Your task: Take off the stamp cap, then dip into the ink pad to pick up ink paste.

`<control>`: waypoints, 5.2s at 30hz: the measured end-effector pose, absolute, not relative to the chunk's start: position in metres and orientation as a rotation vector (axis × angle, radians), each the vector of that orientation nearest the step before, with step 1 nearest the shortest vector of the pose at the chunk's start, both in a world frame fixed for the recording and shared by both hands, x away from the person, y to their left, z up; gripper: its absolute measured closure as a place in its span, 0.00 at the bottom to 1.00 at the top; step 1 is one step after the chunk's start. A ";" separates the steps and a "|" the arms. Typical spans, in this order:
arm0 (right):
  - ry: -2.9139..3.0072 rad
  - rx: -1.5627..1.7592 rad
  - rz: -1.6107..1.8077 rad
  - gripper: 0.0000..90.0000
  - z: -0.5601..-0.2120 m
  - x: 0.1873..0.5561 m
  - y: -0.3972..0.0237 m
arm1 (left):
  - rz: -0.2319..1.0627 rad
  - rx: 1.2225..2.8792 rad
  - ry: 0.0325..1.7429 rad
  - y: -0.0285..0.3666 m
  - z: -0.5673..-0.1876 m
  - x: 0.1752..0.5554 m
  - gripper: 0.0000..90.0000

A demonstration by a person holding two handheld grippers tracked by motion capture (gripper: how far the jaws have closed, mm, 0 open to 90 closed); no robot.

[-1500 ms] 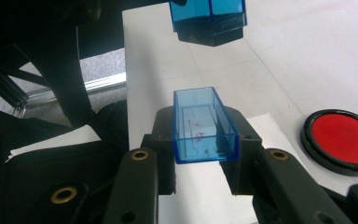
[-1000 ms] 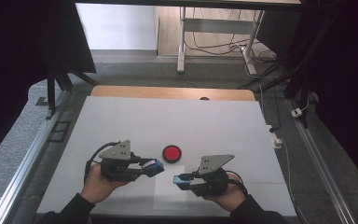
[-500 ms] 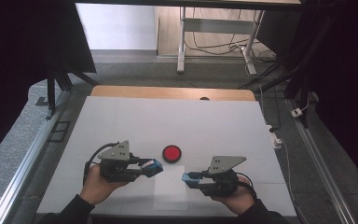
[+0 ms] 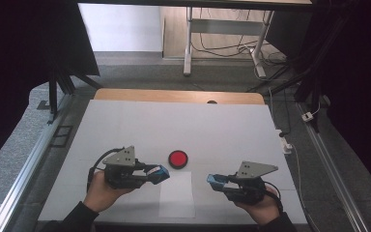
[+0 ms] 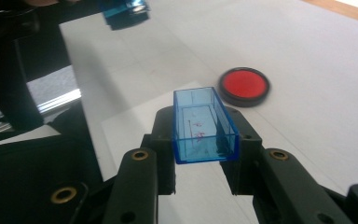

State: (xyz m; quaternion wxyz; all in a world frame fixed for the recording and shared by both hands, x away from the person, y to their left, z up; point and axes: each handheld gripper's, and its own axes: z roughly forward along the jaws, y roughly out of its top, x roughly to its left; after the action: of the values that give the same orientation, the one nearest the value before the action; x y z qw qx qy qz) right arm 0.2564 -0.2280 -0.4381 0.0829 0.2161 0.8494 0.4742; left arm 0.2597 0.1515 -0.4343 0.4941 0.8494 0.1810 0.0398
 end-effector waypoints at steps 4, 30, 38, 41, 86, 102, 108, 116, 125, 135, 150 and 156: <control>2.503 0.673 1.399 0.77 -0.438 0.256 -0.237 | 0.096 2.062 0.441 0.151 -0.435 0.260 0.77; 2.346 0.836 1.260 0.77 -0.440 0.257 -0.281 | 0.101 2.072 0.465 0.148 -0.438 0.262 0.77; 2.331 0.871 1.252 0.77 -0.443 0.257 -0.288 | 0.098 2.076 0.472 0.147 -0.438 0.263 0.77; 2.333 0.871 1.253 0.77 -0.443 0.257 -0.288 | 0.104 2.074 0.477 0.147 -0.438 0.264 0.77; 2.307 0.889 1.254 0.77 -0.443 0.258 -0.289 | 0.167 2.087 0.578 0.128 -0.445 0.307 0.77; 2.312 0.883 1.241 0.77 -0.443 0.258 -0.289 | 0.162 2.119 0.647 0.116 -0.456 0.332 0.77; 2.307 0.892 1.239 0.77 -0.443 0.258 -0.290 | 0.165 2.135 0.671 0.111 -0.461 0.342 0.77; 2.306 0.895 1.238 0.77 -0.443 0.259 -0.290 | 0.165 2.155 0.687 0.103 -0.467 0.353 0.77; 2.303 0.889 1.239 0.77 -0.443 0.259 -0.290 | 0.148 2.179 0.708 0.096 -0.474 0.363 0.77; 2.300 0.892 1.245 0.77 -0.443 0.259 -0.291 | 0.157 2.226 0.706 0.085 -0.480 0.369 0.77; 2.304 0.898 1.242 0.77 -0.443 0.259 -0.291 | 0.154 2.302 0.726 0.073 -0.489 0.375 0.77; 2.304 0.900 1.244 0.77 -0.443 0.259 -0.291 | 0.152 2.334 0.733 0.068 -0.491 0.376 0.77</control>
State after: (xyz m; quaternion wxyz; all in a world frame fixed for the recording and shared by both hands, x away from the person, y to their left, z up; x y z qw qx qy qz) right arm 0.2591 -0.2910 -0.4430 0.1854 0.3195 0.8177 0.4415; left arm 0.3763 0.0681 -0.4912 0.3385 0.8961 0.2813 0.0584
